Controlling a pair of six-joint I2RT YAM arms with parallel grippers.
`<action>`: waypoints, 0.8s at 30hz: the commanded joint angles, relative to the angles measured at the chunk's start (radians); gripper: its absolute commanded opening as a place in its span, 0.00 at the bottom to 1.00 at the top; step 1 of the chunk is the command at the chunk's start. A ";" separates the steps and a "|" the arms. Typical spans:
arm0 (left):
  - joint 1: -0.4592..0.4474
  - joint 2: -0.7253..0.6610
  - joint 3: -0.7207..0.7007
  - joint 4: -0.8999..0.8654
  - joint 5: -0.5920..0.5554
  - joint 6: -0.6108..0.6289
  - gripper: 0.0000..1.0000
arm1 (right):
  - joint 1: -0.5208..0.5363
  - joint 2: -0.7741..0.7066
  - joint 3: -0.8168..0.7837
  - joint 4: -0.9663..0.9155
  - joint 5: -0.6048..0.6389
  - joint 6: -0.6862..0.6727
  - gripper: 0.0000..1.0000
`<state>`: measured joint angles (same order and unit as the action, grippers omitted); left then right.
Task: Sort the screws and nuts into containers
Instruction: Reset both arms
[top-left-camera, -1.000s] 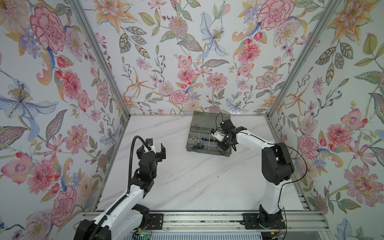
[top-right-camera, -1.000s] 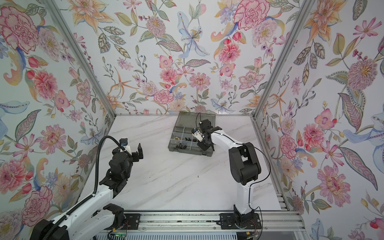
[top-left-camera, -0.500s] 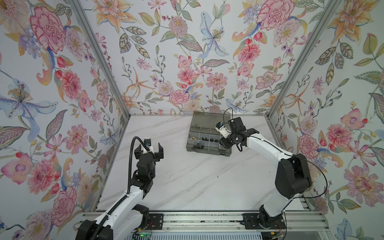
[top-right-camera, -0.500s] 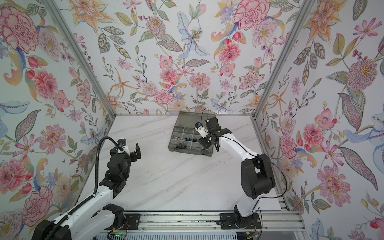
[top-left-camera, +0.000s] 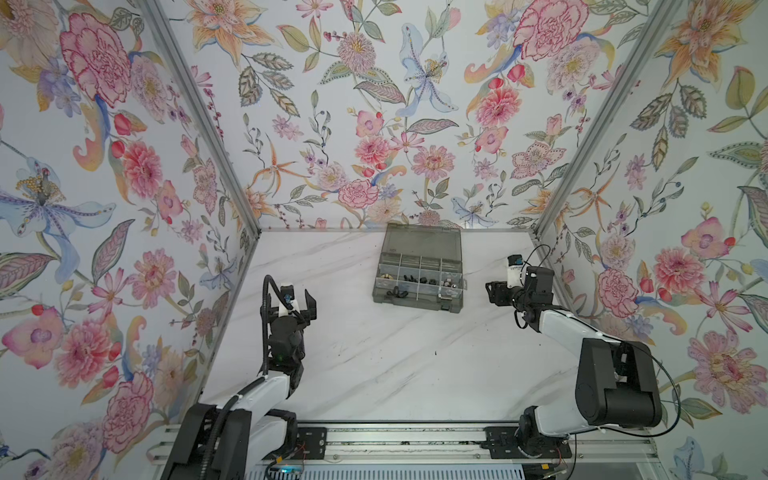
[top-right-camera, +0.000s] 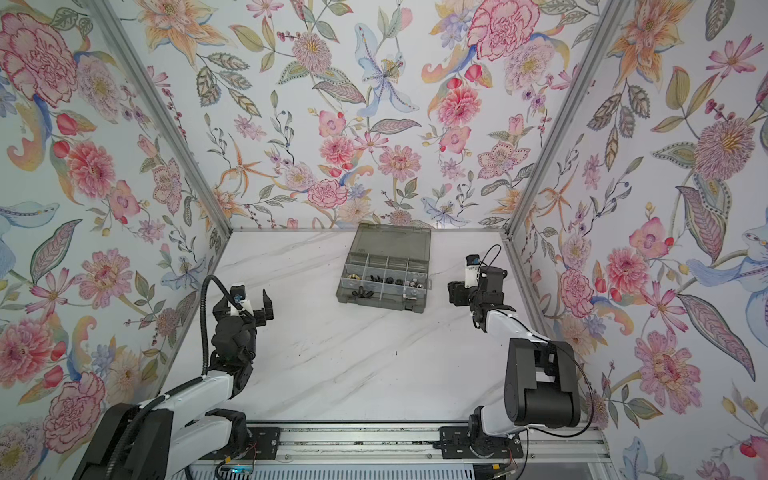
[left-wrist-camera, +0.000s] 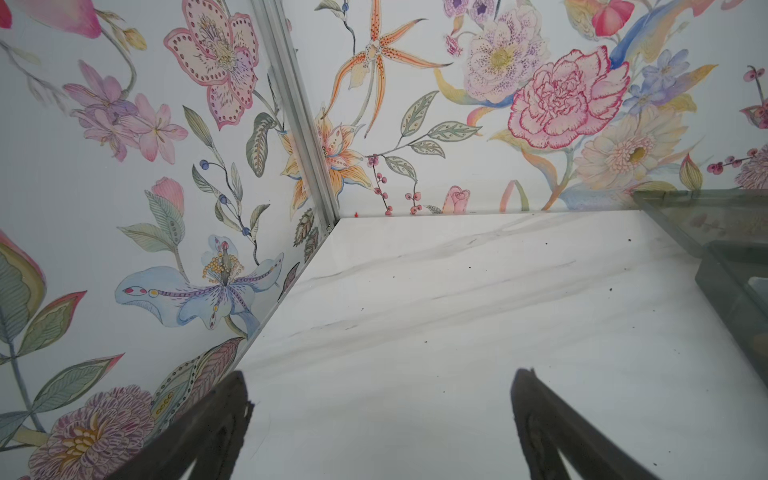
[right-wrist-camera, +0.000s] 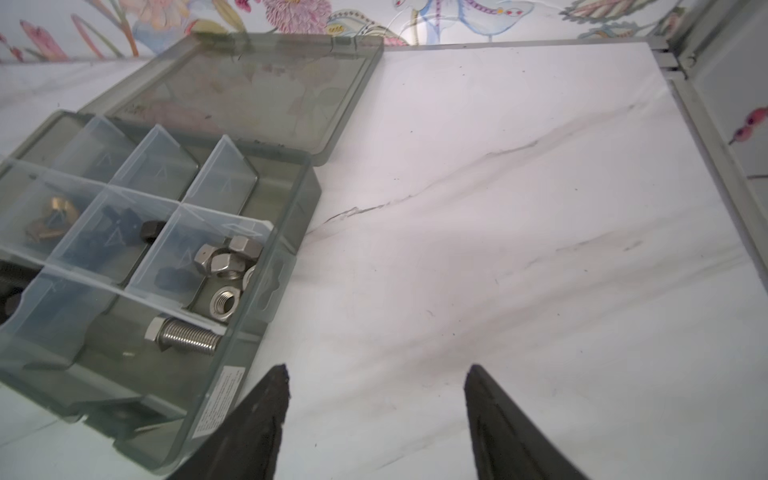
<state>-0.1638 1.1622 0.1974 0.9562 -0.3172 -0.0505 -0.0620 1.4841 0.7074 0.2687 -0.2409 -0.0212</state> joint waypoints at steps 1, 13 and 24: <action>0.003 0.061 -0.009 0.206 0.022 0.048 0.99 | -0.020 -0.019 -0.088 0.283 -0.032 0.048 0.71; 0.012 0.239 -0.080 0.464 -0.023 0.080 0.99 | 0.028 0.046 -0.431 0.863 0.073 -0.014 0.99; 0.016 0.437 -0.024 0.516 -0.089 0.064 0.99 | 0.067 0.062 -0.409 0.824 0.217 -0.013 0.99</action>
<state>-0.1585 1.6161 0.1066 1.4788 -0.3550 0.0277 0.0051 1.5486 0.2825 1.0519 -0.0692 -0.0364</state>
